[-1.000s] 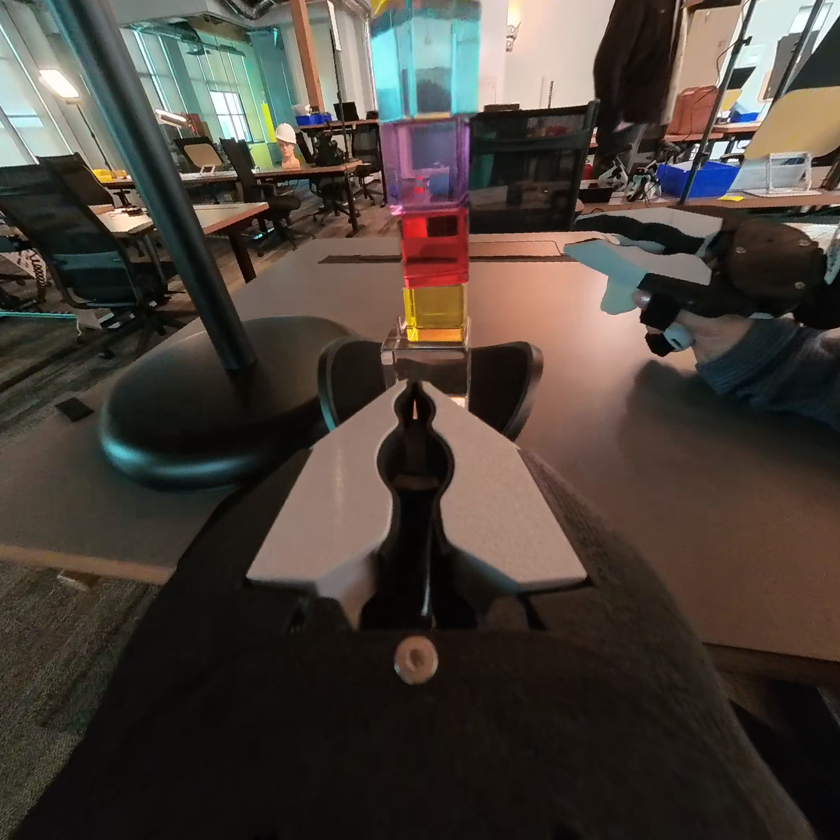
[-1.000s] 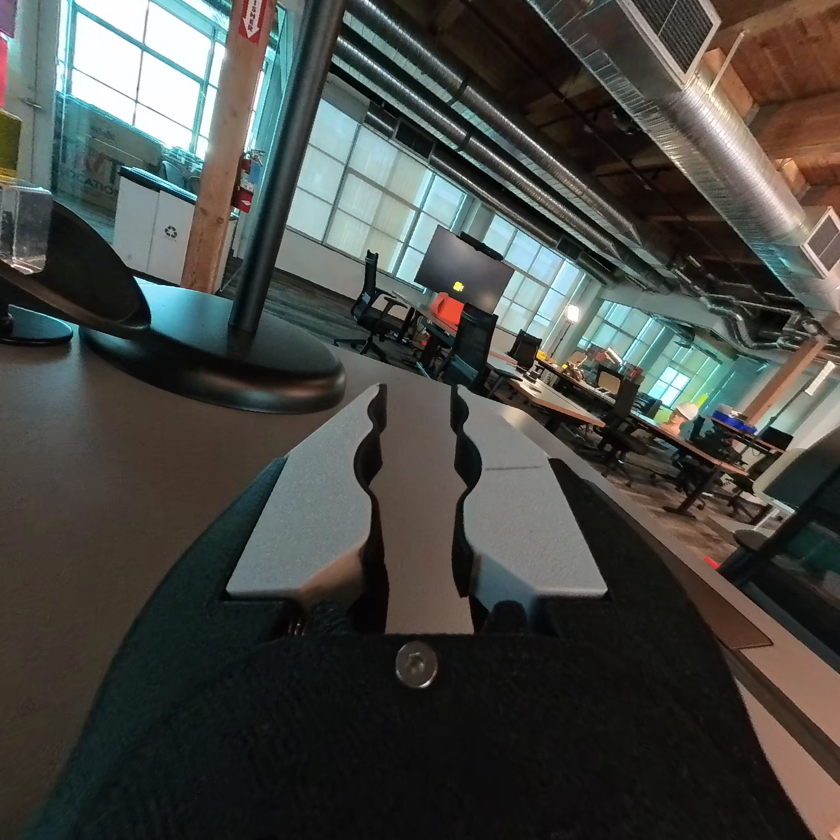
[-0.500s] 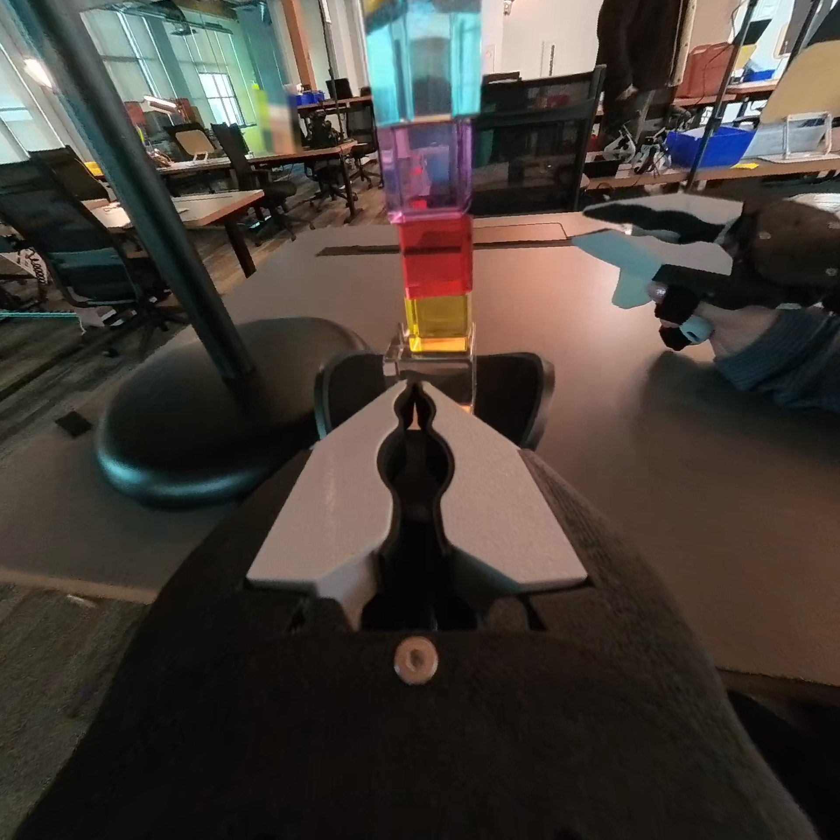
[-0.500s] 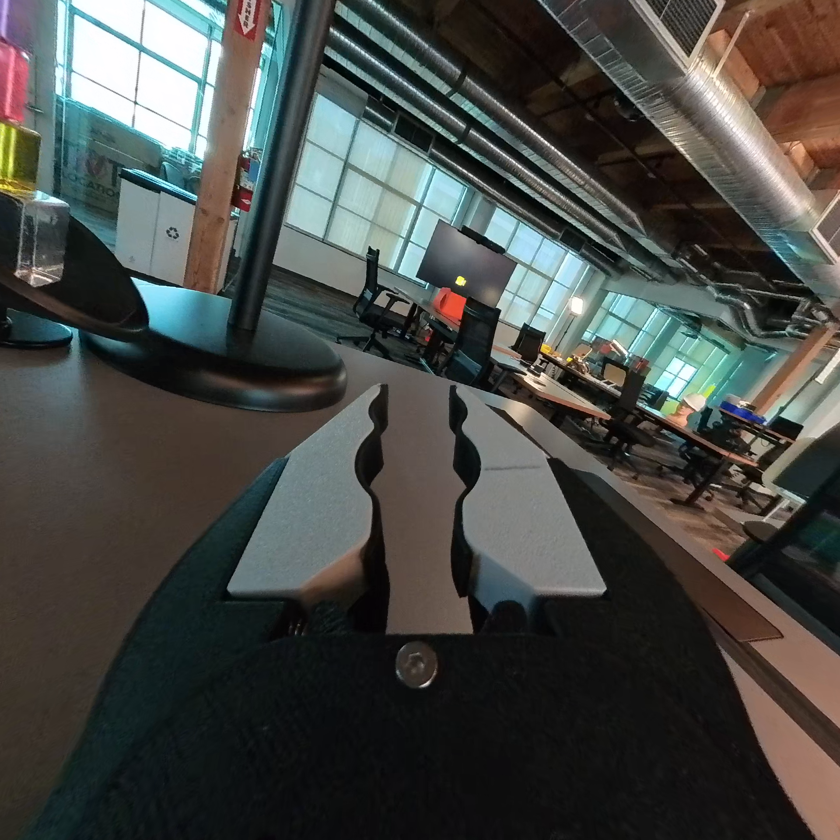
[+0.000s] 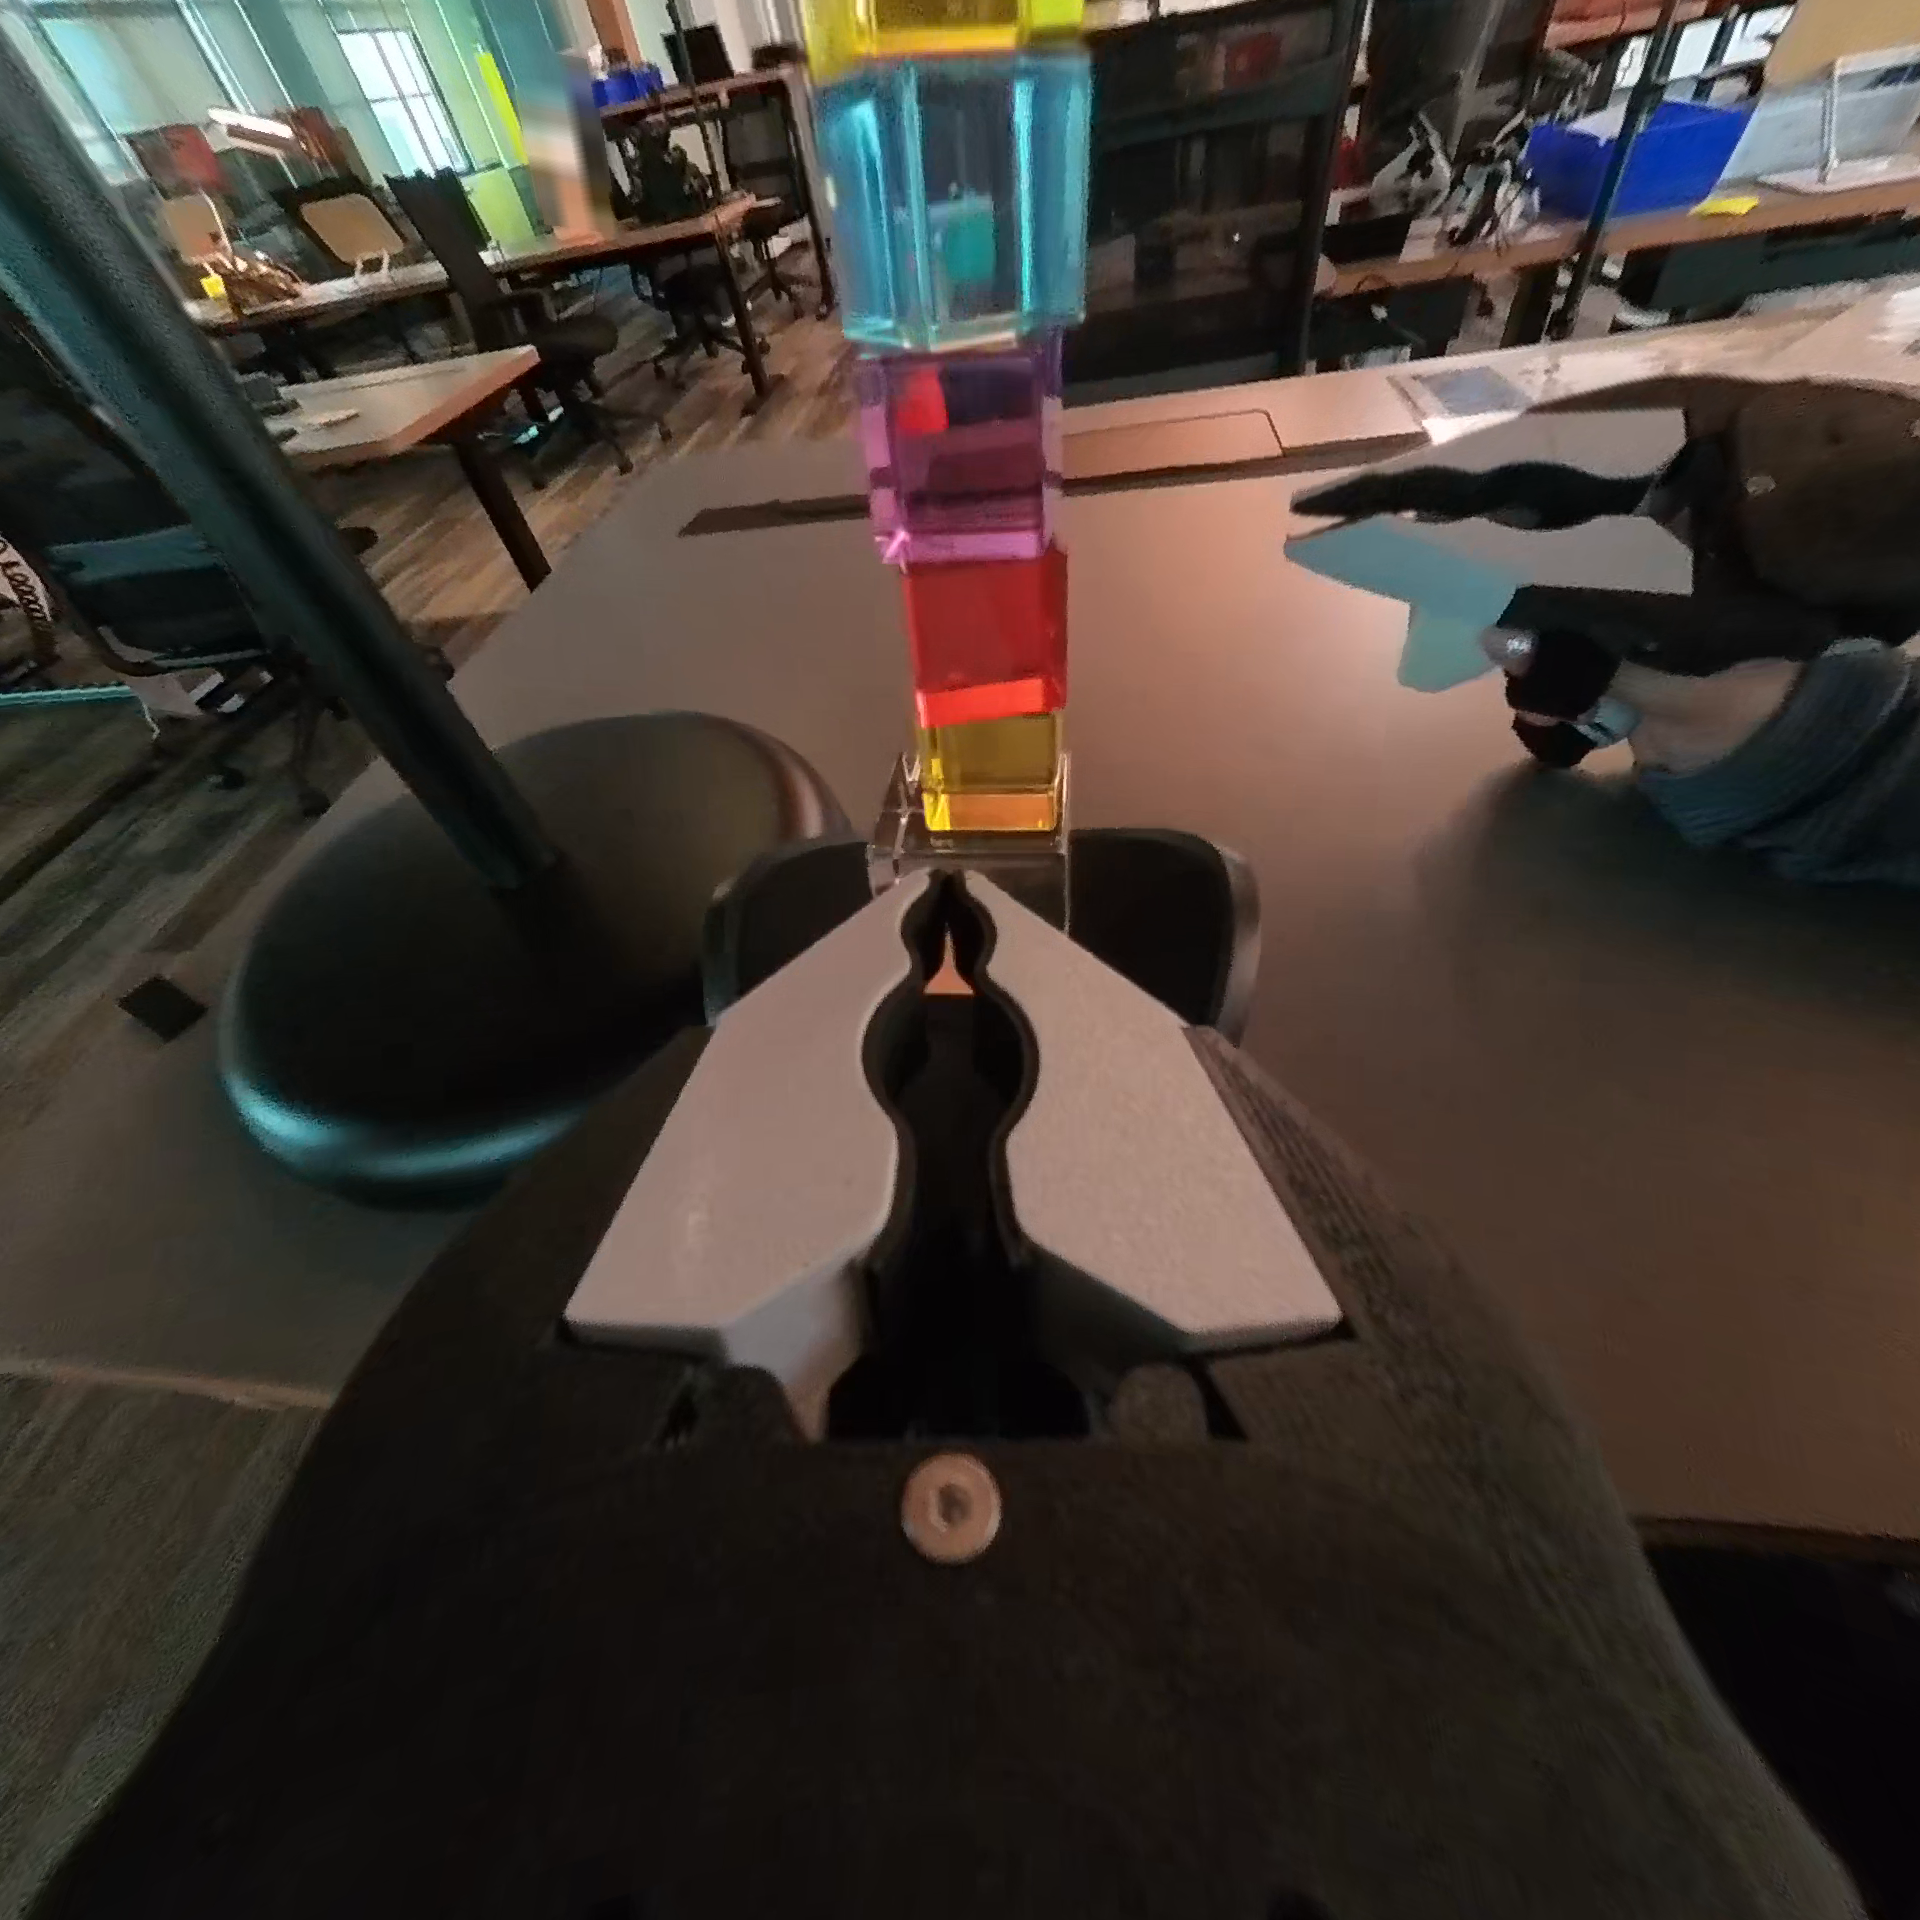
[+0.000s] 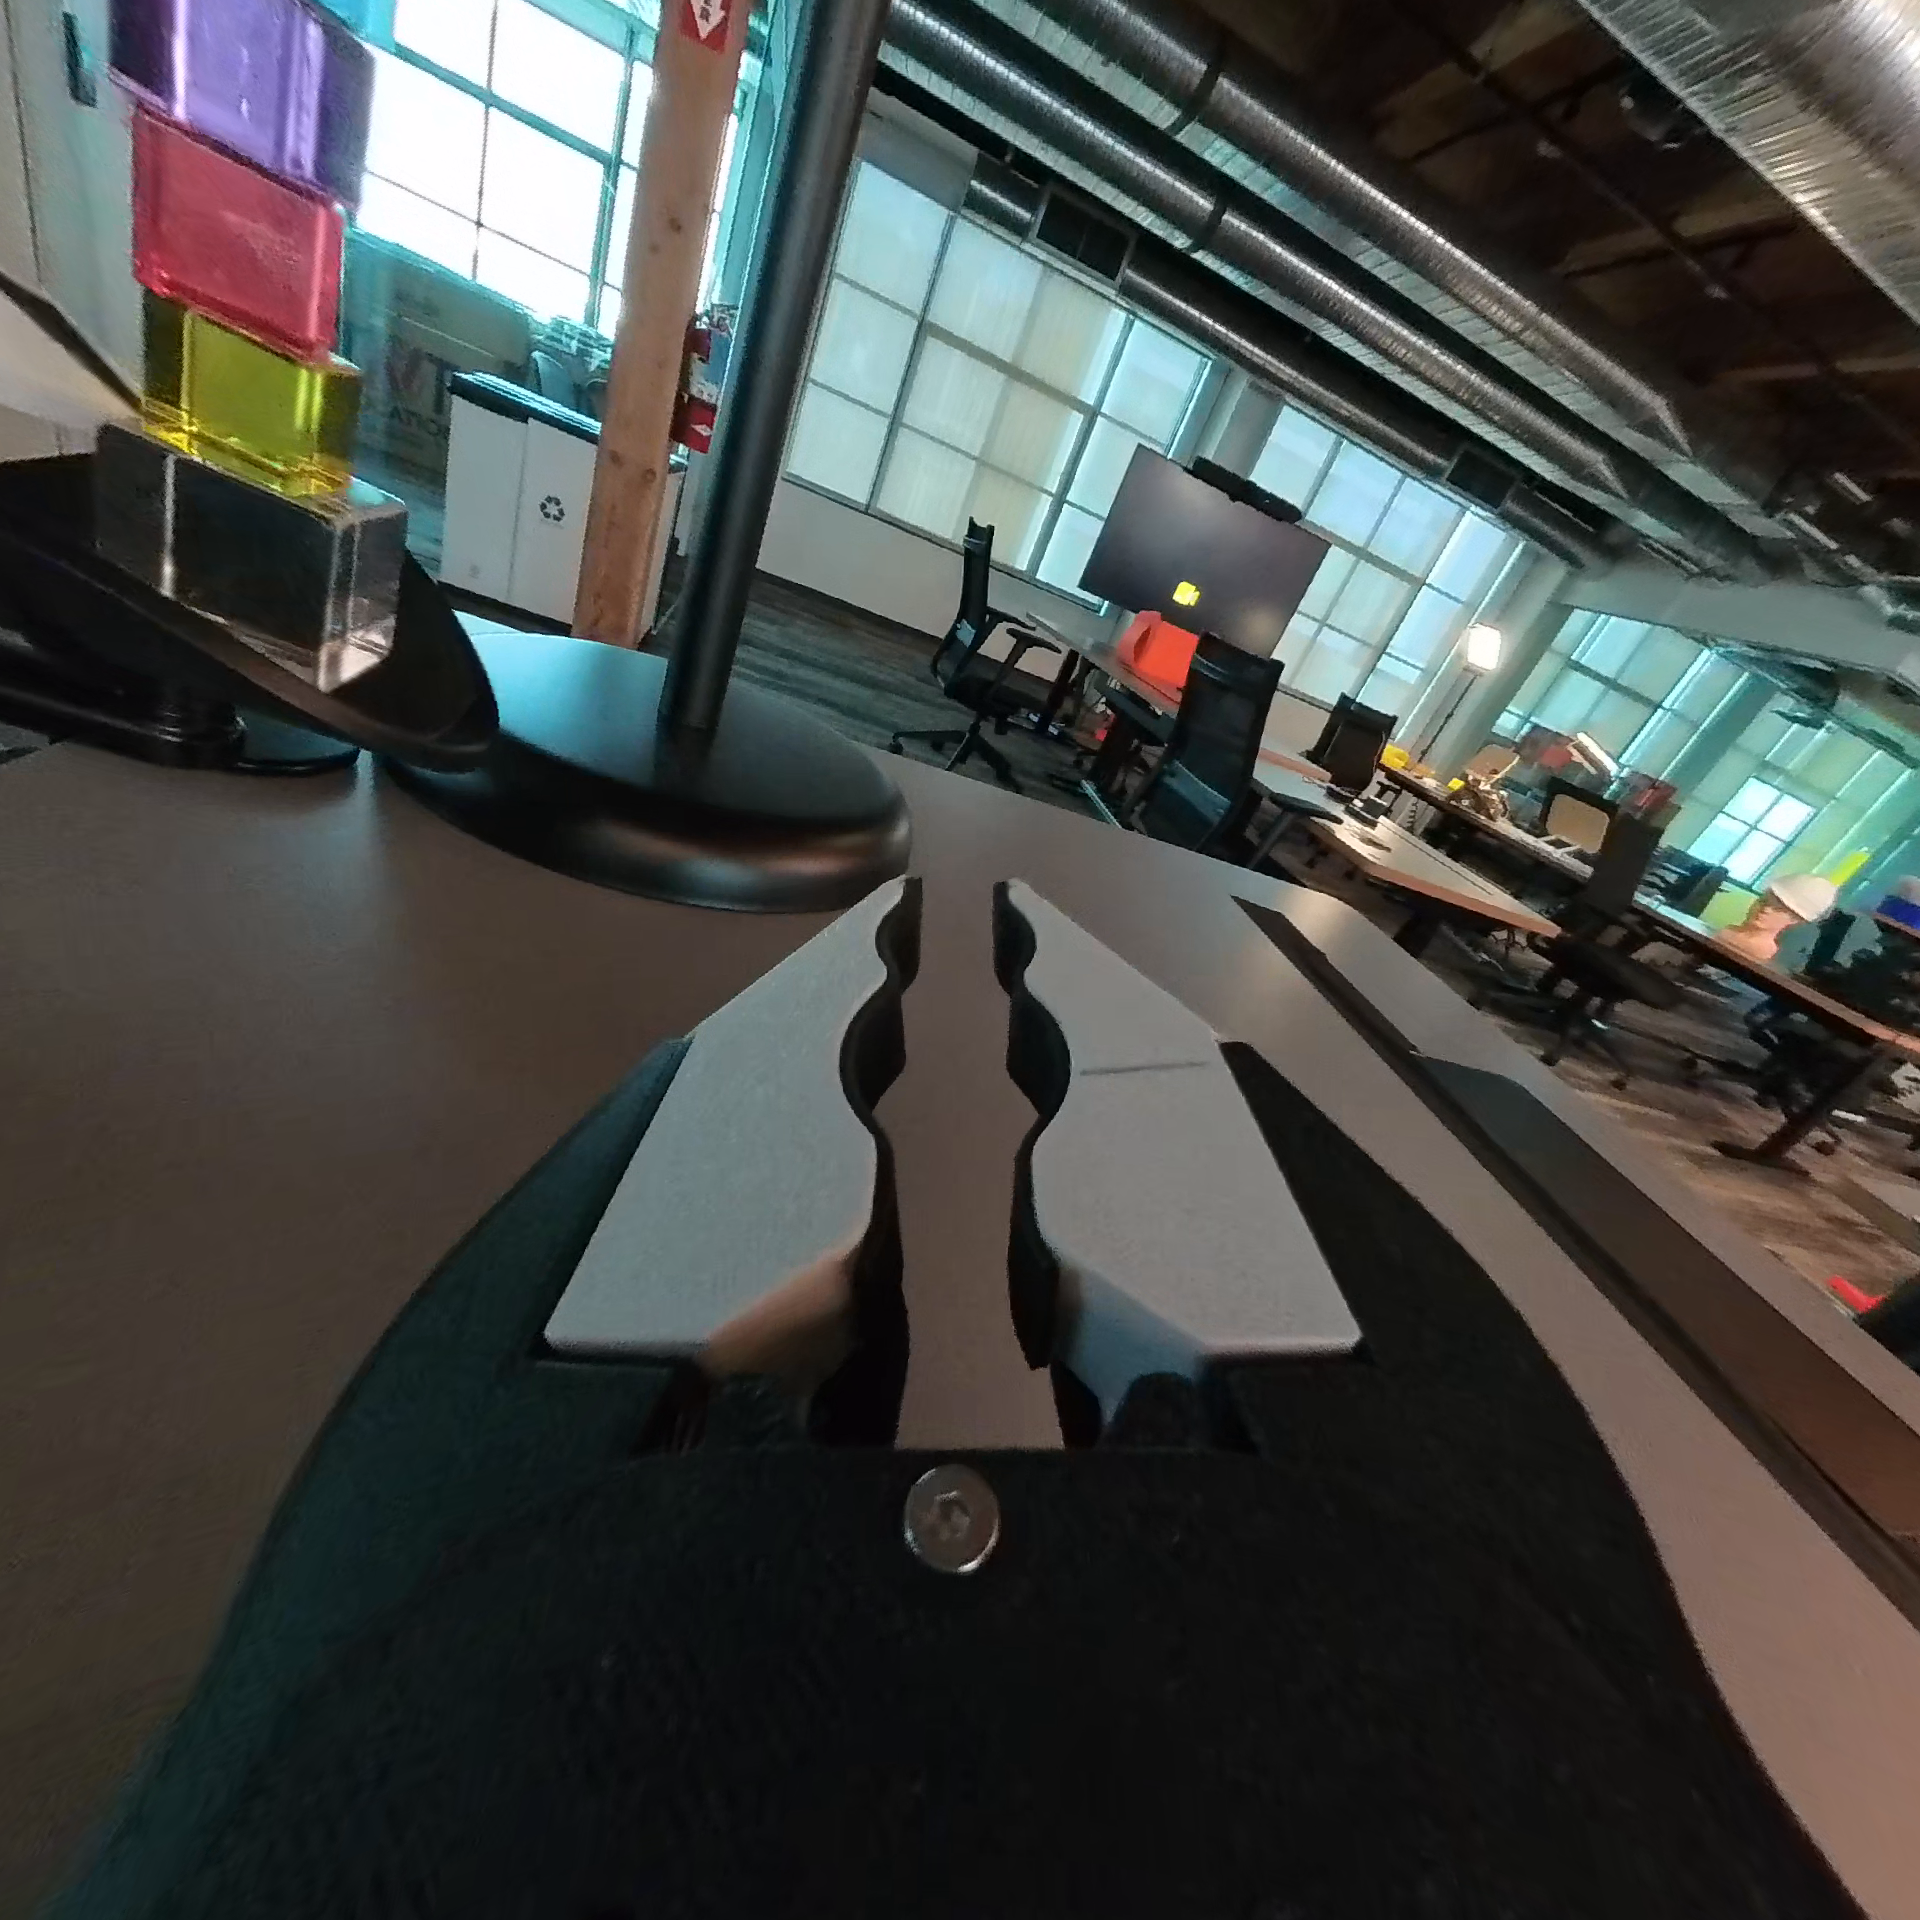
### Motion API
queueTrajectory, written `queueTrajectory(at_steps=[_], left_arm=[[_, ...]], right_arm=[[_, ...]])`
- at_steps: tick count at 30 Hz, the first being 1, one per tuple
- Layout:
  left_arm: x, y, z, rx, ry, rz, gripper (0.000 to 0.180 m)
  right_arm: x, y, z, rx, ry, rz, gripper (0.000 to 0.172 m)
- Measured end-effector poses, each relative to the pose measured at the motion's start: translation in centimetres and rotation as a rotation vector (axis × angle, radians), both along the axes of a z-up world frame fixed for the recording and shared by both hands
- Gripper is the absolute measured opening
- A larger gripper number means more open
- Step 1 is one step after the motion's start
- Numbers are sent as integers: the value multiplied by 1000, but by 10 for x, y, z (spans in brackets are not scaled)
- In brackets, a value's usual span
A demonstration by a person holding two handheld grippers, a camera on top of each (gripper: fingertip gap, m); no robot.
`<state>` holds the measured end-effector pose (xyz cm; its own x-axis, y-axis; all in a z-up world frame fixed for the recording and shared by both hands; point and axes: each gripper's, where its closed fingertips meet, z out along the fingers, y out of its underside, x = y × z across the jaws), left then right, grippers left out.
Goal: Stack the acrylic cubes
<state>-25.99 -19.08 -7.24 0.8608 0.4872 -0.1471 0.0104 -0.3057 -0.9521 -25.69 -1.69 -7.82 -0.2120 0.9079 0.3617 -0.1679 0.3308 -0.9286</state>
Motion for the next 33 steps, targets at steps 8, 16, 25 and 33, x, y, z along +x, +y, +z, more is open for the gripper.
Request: queueTrajectory(at_steps=[8,16,25,33], left_arm=[[0,1,-5,-48,-25,5,0],[-2,10,-5,-77,-18,-2,0],[-6,21,-5,-101,-20,-14,0],[-6,33,-4,-128,-13,-33,0]], right_arm=[[0,-3,-2,20,-8,9,9],[-3,-26,-13,103,-60,66,8],[-32,-62,-34,295,-113,53,3],[-25,-80,-47,412,-126,107,0]])
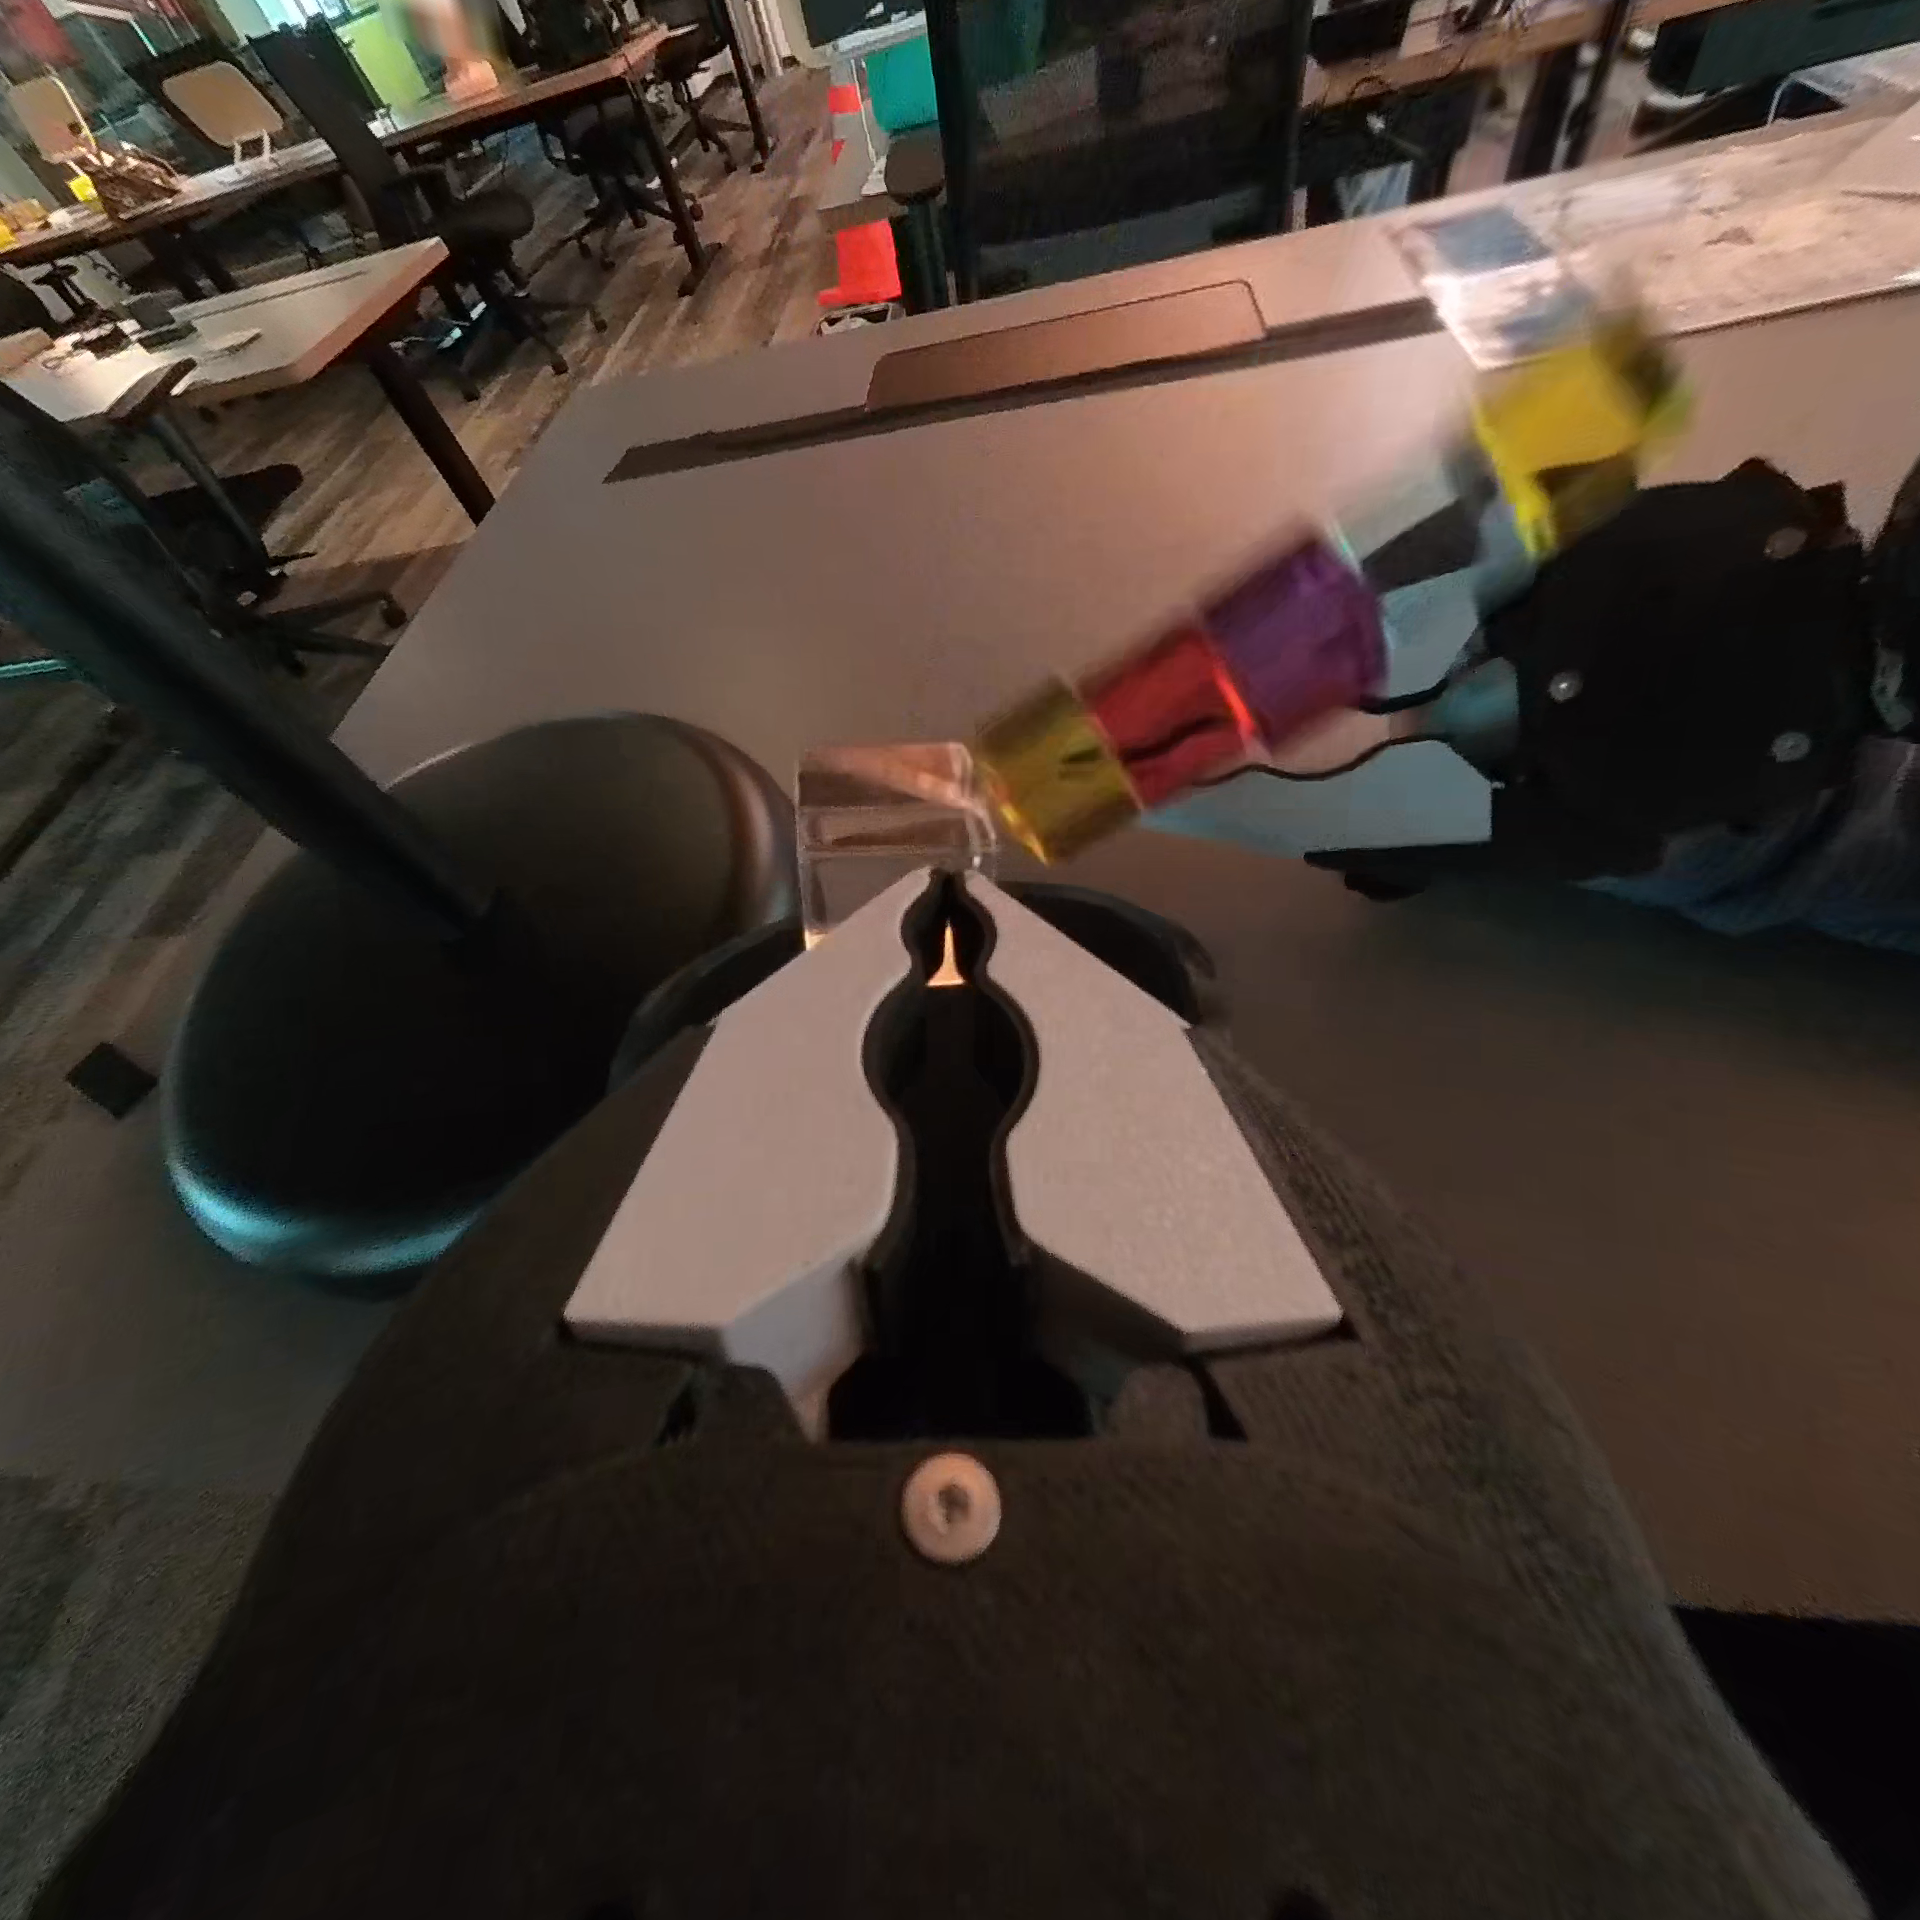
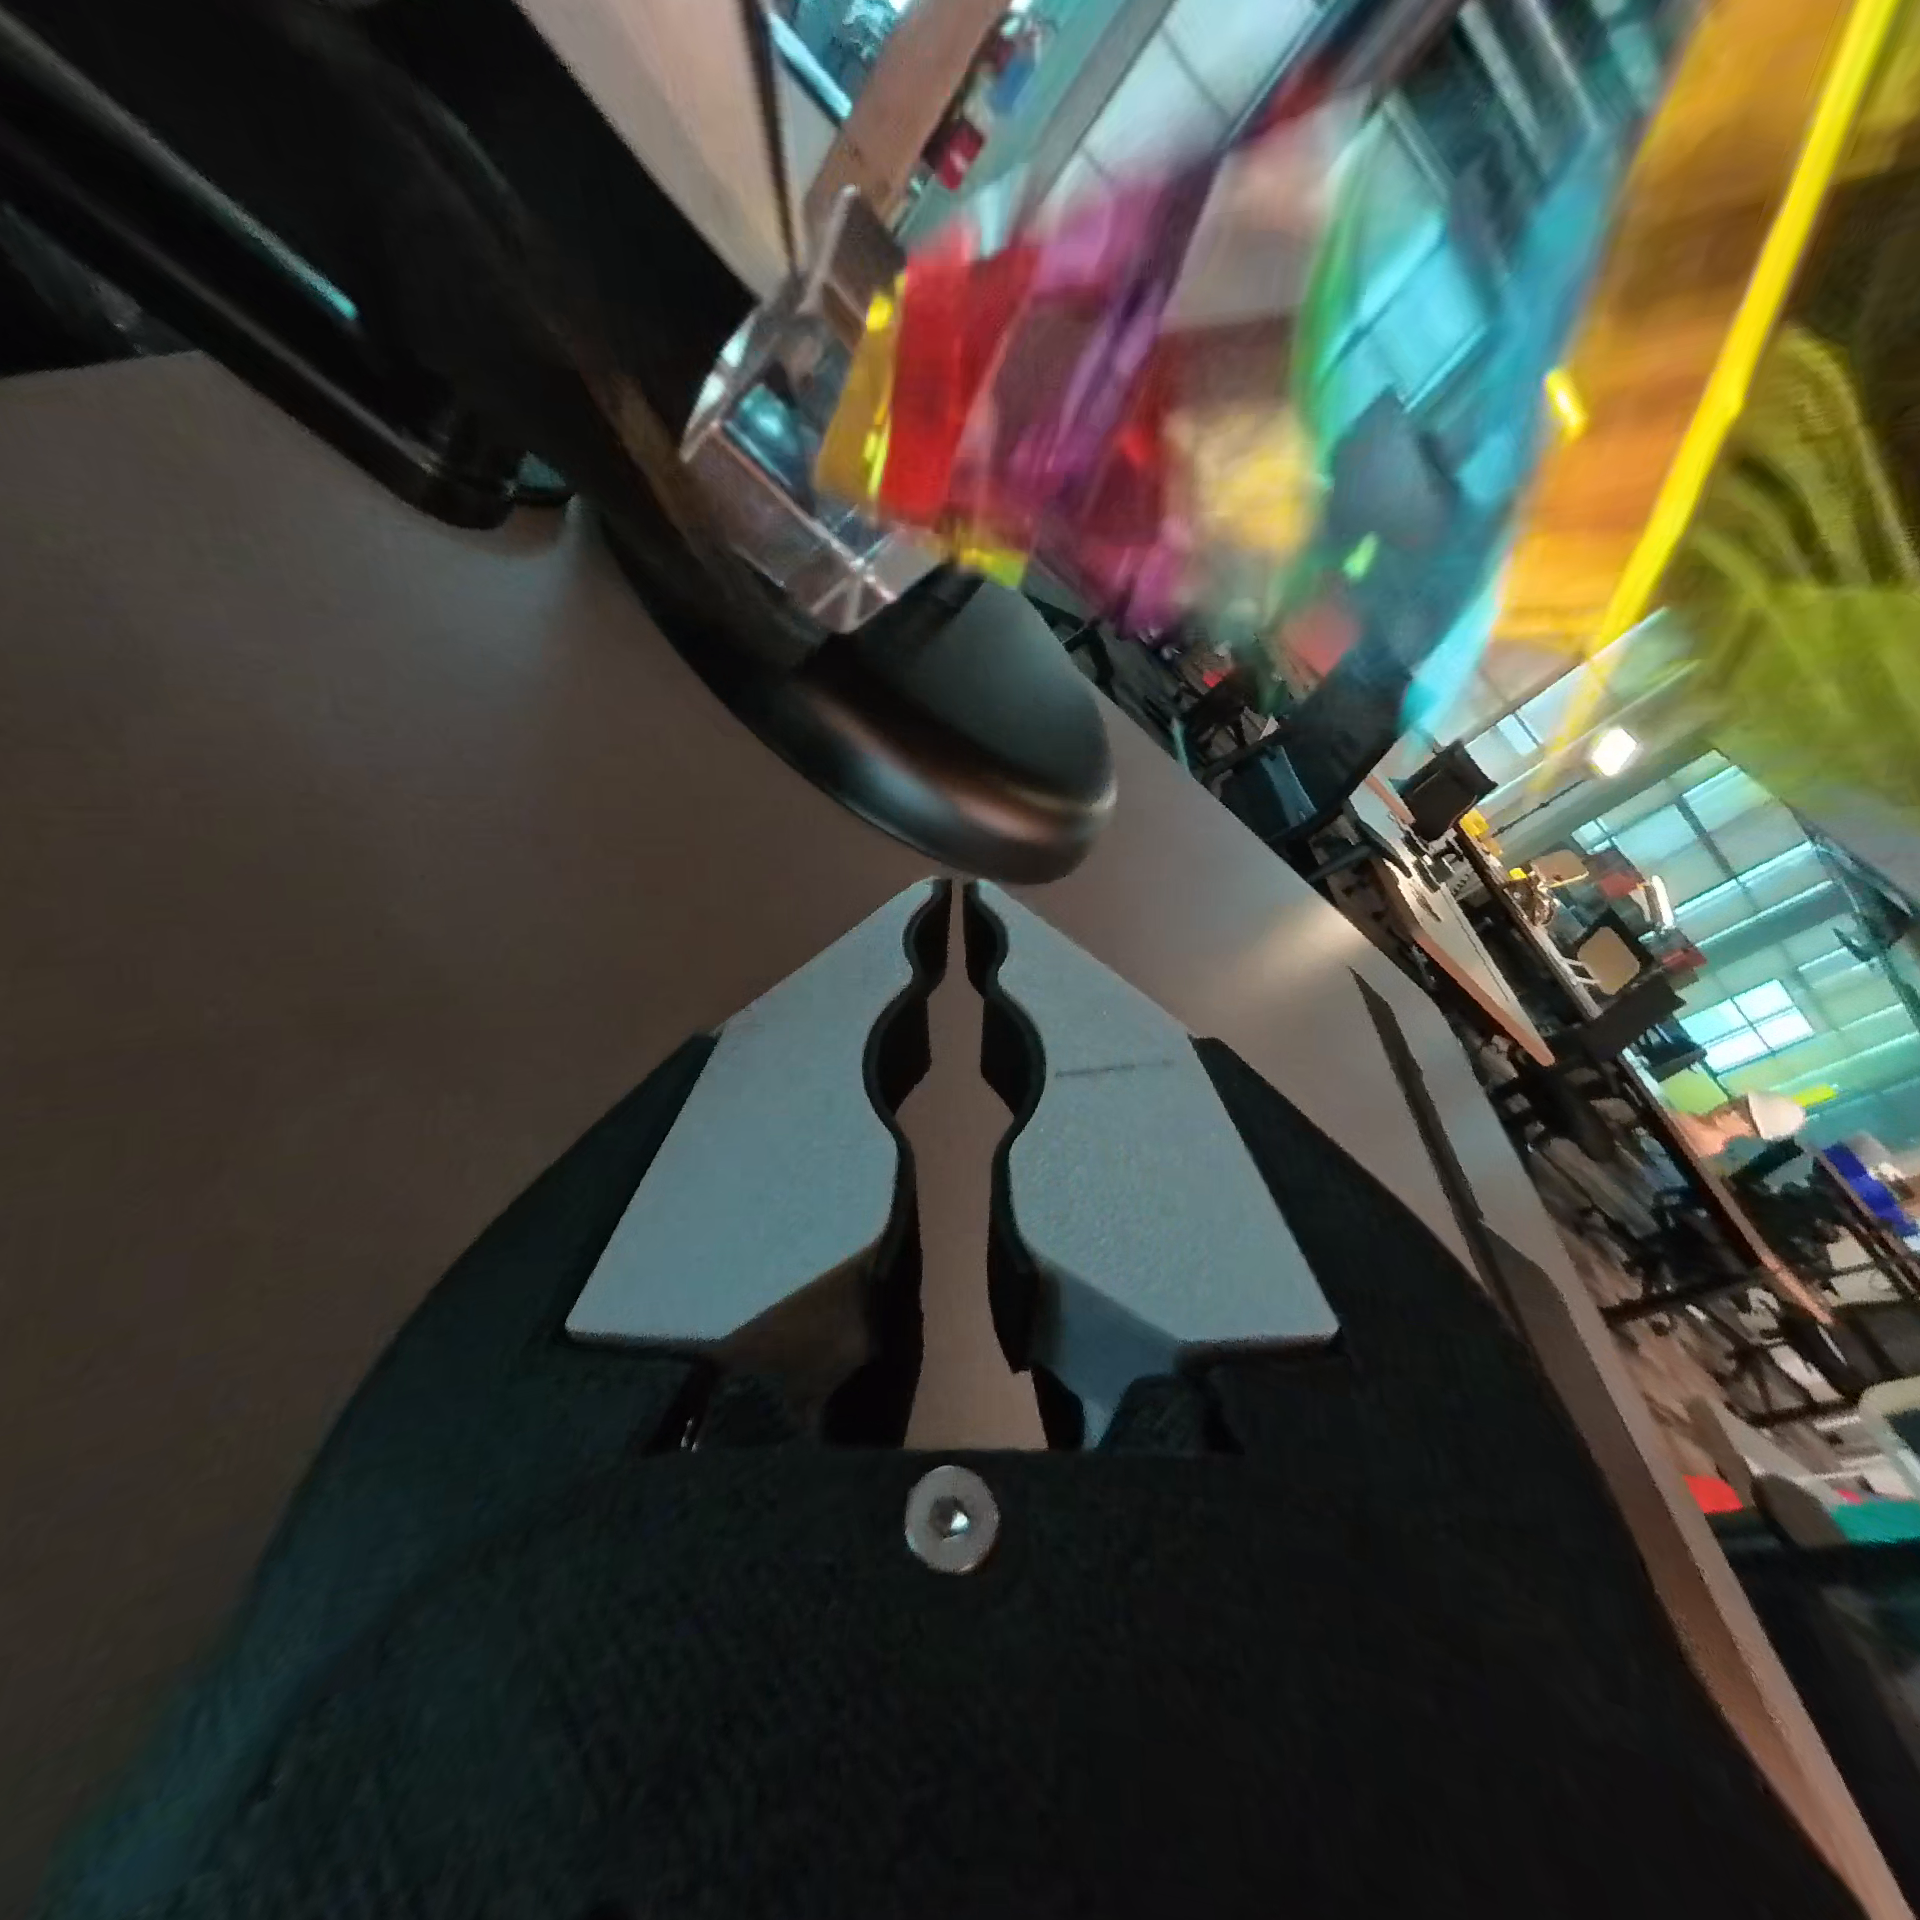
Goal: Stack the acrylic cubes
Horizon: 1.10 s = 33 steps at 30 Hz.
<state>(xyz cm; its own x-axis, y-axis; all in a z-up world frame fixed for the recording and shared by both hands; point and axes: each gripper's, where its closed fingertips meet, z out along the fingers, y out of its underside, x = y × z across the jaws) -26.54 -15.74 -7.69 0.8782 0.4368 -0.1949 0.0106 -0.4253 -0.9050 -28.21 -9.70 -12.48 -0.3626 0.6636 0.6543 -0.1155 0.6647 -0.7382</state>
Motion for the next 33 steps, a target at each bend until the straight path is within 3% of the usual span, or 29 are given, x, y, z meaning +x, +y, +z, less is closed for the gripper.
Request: queueTrajectory(at_steps=[4,12,21,27,33], left_arm=[[-2,1,-1,-4,-8,3,0],[-9,0,3,18,-11,34,0],[4,-11,45,345,47,44,0],[11,-35,62,438,131,58,0],[8,-63,62,488,100,83,0]], right_arm=[[-1,1,-13,113,-14,-10,0],[-4,11,-19,152,-38,-65,0],[-3,26,-8,86,-6,-104,0],[-4,32,-3,52,11,-122,0],[-3,36,1,31,26,-136,0]])
